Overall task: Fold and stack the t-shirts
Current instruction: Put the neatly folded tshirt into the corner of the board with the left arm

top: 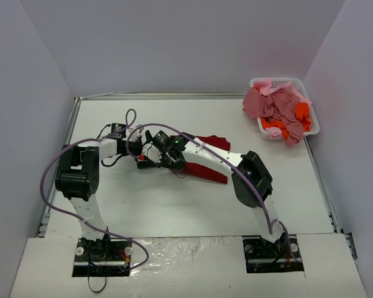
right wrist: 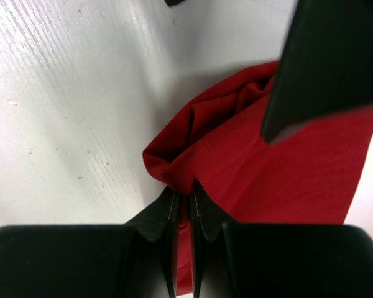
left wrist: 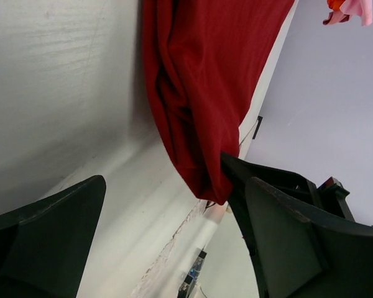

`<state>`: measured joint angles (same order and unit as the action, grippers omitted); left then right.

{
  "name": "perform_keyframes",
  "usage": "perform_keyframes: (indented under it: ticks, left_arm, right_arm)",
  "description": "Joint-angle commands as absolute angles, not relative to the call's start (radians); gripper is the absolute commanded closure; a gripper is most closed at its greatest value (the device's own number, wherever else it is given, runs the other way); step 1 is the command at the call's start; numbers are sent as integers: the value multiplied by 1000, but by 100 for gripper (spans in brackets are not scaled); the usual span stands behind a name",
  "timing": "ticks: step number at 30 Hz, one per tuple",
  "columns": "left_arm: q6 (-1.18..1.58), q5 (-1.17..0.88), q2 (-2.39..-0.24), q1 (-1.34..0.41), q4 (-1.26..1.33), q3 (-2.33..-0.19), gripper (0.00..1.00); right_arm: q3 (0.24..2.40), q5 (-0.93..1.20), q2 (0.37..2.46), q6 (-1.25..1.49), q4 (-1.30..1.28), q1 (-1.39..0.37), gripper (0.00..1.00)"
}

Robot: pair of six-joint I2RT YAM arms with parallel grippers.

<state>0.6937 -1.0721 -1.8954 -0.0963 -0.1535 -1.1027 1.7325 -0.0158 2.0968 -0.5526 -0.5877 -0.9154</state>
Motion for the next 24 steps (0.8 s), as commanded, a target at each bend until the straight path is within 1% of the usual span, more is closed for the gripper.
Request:
perform_keyframes:
  ticks: [1, 12, 24]
  left_arm:
    - [750, -1071, -1884, -113, -97, -1121, 6]
    - [759, -1062, -1982, -132, -121, -1186, 6]
    - [759, -1037, -2036, -219, -137, -1212, 6]
  right_arm:
    - [1776, -14, 2118, -554, -641, -913, 100]
    - [1778, 20, 2129, -554, -650, -913, 100]
    - [1779, 23, 2115, -554, -650, -902, 100]
